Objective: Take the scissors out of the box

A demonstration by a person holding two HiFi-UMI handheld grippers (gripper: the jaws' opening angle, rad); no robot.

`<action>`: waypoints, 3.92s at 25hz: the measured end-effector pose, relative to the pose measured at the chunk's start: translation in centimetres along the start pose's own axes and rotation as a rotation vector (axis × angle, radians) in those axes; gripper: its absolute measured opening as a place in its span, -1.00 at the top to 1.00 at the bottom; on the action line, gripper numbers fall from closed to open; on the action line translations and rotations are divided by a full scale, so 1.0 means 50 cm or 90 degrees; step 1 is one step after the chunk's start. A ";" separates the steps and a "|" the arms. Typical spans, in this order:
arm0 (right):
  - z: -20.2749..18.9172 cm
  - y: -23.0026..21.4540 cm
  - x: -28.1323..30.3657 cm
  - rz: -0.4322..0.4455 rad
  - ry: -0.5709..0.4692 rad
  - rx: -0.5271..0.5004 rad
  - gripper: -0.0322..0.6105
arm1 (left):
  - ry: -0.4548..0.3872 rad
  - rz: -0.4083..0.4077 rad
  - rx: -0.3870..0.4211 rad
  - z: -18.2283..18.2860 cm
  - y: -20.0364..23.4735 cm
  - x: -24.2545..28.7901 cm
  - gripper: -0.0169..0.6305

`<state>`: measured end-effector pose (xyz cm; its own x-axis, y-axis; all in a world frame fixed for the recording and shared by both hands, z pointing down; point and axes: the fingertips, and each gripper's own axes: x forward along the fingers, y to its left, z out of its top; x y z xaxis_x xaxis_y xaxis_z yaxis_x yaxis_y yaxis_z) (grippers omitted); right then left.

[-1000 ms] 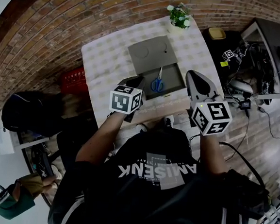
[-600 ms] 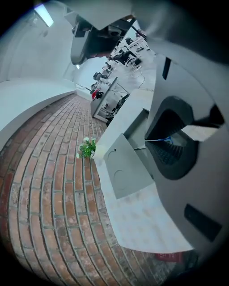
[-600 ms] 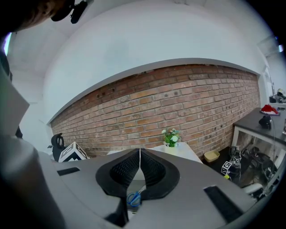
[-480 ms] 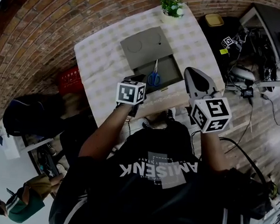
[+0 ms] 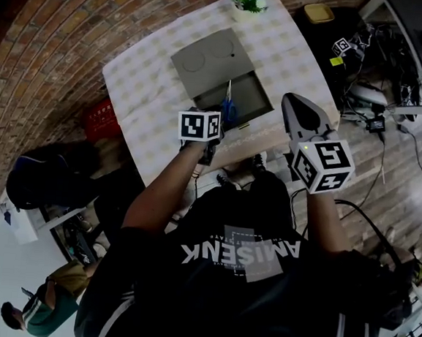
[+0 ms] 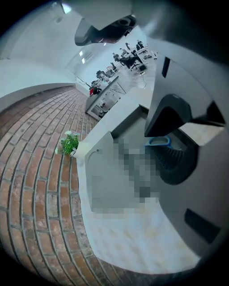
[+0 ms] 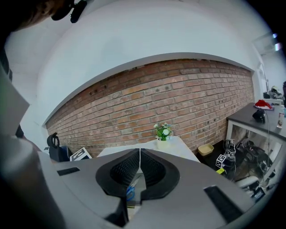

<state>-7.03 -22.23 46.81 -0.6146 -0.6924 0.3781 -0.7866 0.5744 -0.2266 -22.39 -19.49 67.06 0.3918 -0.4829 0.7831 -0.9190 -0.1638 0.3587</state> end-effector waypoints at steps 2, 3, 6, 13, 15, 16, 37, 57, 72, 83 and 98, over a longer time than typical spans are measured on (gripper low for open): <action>-0.006 -0.010 0.000 -0.003 0.003 0.005 0.77 | 0.014 -0.006 0.000 -0.006 -0.003 0.014 0.74; -0.009 -0.016 0.000 -0.005 0.004 0.007 0.77 | 0.021 0.000 -0.002 -0.009 0.000 0.020 0.74; -0.013 -0.034 -0.002 -0.015 0.008 0.013 0.77 | 0.038 0.015 -0.004 -0.018 0.011 0.037 0.70; -0.026 -0.076 -0.009 -0.035 0.016 0.025 0.77 | 0.073 0.025 -0.014 -0.033 0.017 0.082 0.59; -0.029 -0.089 -0.009 -0.039 0.019 0.031 0.77 | 0.087 0.037 -0.005 -0.037 0.019 0.094 0.59; -0.030 -0.094 -0.008 -0.038 0.020 0.035 0.77 | 0.092 0.048 -0.002 -0.038 0.022 0.099 0.59; -0.035 -0.176 0.005 -0.035 0.012 0.061 0.77 | 0.166 0.117 0.005 -0.063 0.037 0.153 0.54; -0.049 -0.140 0.005 -0.003 0.022 0.078 0.77 | 0.246 0.110 0.058 -0.068 0.046 0.158 0.64; -0.054 -0.139 -0.008 -0.002 0.023 0.077 0.77 | 0.259 0.105 0.100 -0.069 0.043 0.157 0.65; -0.043 -0.126 -0.028 -0.001 0.007 0.069 0.77 | 0.251 0.077 0.069 -0.088 0.035 0.140 0.65; -0.033 -0.084 -0.052 0.000 -0.011 0.069 0.77 | 0.221 0.011 0.068 -0.075 -0.001 0.068 0.66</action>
<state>-2.02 -22.12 48.27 -0.6150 -0.7002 0.3627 -0.7878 0.5249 -0.3224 -20.86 -17.92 71.61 0.3505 -0.1691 0.9212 -0.9181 -0.2564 0.3023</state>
